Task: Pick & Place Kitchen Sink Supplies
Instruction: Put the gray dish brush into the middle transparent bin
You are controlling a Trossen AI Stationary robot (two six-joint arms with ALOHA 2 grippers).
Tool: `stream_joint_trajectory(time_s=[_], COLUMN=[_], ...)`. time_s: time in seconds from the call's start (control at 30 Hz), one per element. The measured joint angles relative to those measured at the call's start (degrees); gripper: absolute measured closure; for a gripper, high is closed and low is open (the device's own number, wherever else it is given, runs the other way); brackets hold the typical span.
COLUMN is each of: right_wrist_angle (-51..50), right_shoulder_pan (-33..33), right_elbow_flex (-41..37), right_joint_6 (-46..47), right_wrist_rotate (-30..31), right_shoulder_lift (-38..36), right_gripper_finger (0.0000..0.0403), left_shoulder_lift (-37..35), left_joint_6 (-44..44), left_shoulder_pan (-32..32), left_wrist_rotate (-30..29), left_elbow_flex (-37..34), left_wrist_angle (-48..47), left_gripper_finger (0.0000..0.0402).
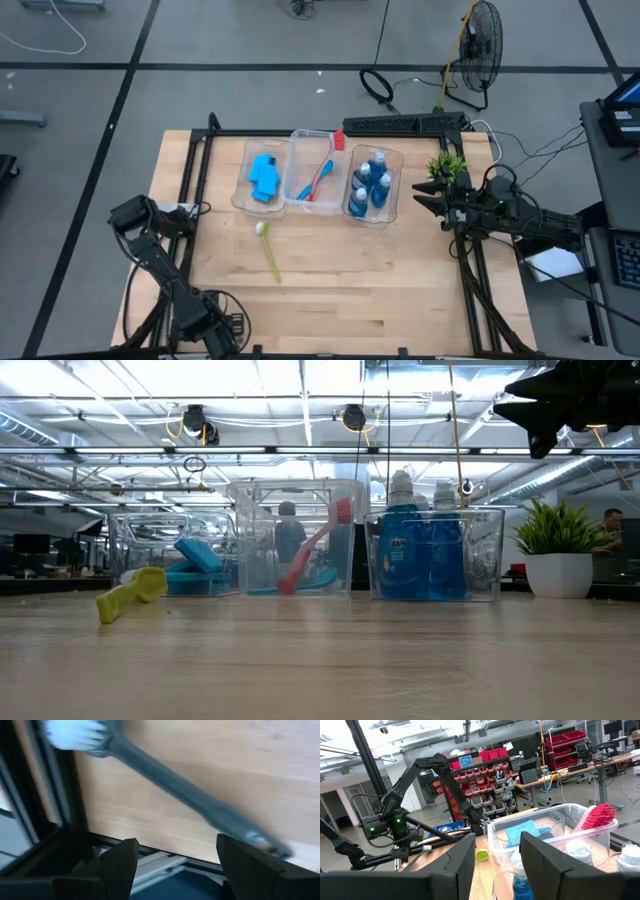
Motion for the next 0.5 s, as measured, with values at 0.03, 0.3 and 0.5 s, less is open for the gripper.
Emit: stream_joint_trajectory(time_s=[0.03, 0.3, 0.5], right_wrist_angle=[0.0, 0.0, 0.0], right_shoulder_pan=[0.0, 0.0, 0.0], right_elbow_flex=[0.0, 0.0, 0.0], right_joint_6=[0.0, 0.0, 0.0], right_wrist_rotate=[0.0, 0.0, 0.0], right_shoulder_lift=[0.0, 0.0, 0.0], right_gripper_finger=[0.0261, 0.0261, 0.0261], left_shoulder_lift=[0.0, -1.2, -1.2], left_joint_6=[0.0, -0.3, -0.4], left_shoulder_pan=[0.3, 1.7, 2.2], left_wrist_rotate=[-0.2, -1.3, -1.6], left_elbow_flex=[0.0, 0.0, 0.0], left_wrist_angle=[0.2, -0.5, -5.9], left_gripper_finger=[0.0131, 0.0131, 0.0131])
